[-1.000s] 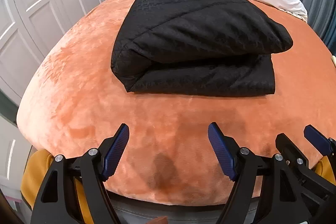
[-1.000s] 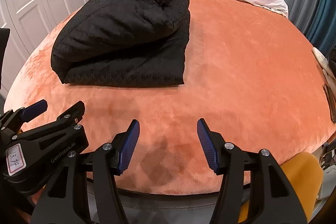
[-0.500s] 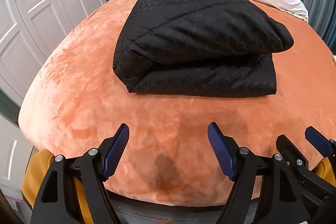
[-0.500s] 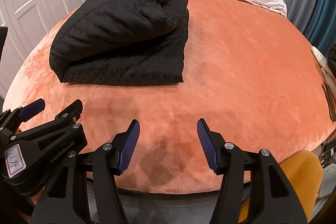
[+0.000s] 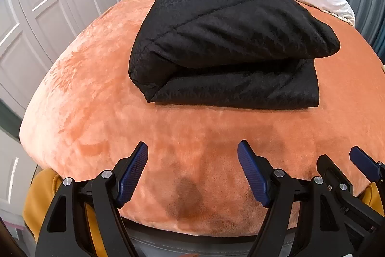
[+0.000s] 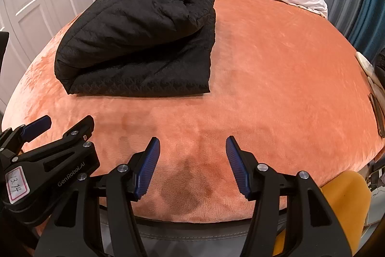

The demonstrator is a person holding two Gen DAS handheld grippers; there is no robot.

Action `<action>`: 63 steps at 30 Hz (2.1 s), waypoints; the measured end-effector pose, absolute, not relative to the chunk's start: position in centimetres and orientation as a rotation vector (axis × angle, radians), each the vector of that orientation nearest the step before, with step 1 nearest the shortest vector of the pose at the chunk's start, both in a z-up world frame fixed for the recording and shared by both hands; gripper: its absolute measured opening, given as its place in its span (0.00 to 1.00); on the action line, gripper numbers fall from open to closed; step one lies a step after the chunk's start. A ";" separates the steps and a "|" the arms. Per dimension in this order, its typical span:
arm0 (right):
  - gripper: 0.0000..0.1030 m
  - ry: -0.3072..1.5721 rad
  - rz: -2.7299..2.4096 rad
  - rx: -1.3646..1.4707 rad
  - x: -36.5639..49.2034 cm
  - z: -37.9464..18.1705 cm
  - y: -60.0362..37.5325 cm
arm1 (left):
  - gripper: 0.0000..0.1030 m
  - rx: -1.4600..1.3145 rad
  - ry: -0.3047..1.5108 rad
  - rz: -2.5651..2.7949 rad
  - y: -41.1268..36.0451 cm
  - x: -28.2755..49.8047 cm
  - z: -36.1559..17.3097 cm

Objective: Fold large clothes

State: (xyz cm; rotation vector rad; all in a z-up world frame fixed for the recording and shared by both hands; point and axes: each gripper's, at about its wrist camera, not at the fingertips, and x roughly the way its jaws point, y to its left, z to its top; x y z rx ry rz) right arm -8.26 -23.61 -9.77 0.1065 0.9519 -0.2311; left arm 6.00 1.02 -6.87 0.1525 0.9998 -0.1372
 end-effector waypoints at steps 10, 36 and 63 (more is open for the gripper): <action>0.53 0.962 -0.256 0.091 -8.0 -11.0 -23.6 | 0.72 0.141 1.009 -0.135 0.8 6.3 -8.5; 0.55 0.934 -0.255 0.107 -8.0 -9.8 -24.3 | 0.72 0.118 1.004 -0.129 0.8 6.3 -7.5; 0.55 0.931 -0.257 0.112 -8.2 -9.8 -24.5 | 0.71 0.134 0.997 -0.123 0.6 6.1 -7.2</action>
